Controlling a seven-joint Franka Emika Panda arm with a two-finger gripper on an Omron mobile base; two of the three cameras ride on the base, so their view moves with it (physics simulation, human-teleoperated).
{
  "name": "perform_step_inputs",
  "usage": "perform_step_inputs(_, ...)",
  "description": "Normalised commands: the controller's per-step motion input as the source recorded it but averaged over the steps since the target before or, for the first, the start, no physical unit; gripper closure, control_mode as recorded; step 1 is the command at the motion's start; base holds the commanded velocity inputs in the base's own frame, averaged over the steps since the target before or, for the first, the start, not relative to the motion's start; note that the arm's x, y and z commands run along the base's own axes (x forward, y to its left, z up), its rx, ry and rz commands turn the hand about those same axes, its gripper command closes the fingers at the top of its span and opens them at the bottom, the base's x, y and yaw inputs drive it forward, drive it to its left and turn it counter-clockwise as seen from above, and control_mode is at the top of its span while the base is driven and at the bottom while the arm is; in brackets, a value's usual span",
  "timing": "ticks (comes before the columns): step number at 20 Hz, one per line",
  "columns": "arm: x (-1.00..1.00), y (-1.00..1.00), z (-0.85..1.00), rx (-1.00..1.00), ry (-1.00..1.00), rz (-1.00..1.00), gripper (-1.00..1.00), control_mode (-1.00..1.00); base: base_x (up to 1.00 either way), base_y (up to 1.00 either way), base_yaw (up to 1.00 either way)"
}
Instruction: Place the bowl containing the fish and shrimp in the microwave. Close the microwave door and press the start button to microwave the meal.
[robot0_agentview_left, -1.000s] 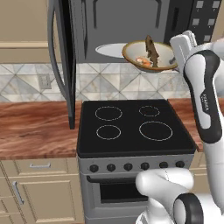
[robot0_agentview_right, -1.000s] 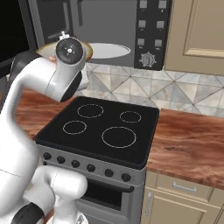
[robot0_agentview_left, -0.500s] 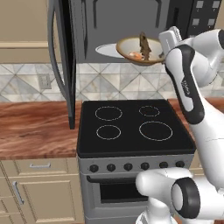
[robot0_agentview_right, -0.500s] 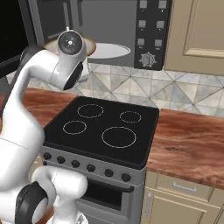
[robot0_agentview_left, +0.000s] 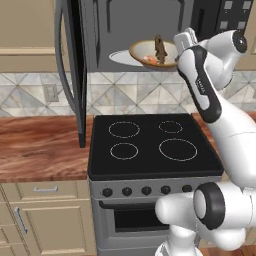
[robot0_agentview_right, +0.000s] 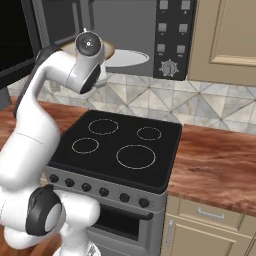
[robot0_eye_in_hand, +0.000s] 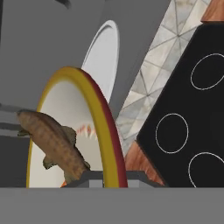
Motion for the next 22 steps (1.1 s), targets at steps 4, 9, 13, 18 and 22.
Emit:
perform_step_inputs(4,0.56,-0.01,0.0,0.0,0.03,-0.02,1.0,-1.0,0.0,0.0,0.0)
perform_step_inputs(9,0.58,-0.05,0.0,0.0,0.05,-0.03,1.0,-1.0,0.0,0.0,0.0)
perform_step_inputs(13,0.57,-0.05,0.0,0.0,0.04,-0.03,1.0,-1.0,0.0,0.0,0.0)
perform_step_inputs(18,0.55,-0.01,-0.01,0.0,0.05,-0.03,1.0,-1.0,0.0,0.0,0.0)
perform_step_inputs(22,0.53,0.0,-0.17,0.0,0.07,-0.03,1.0,-1.0,0.0,0.0,0.0)
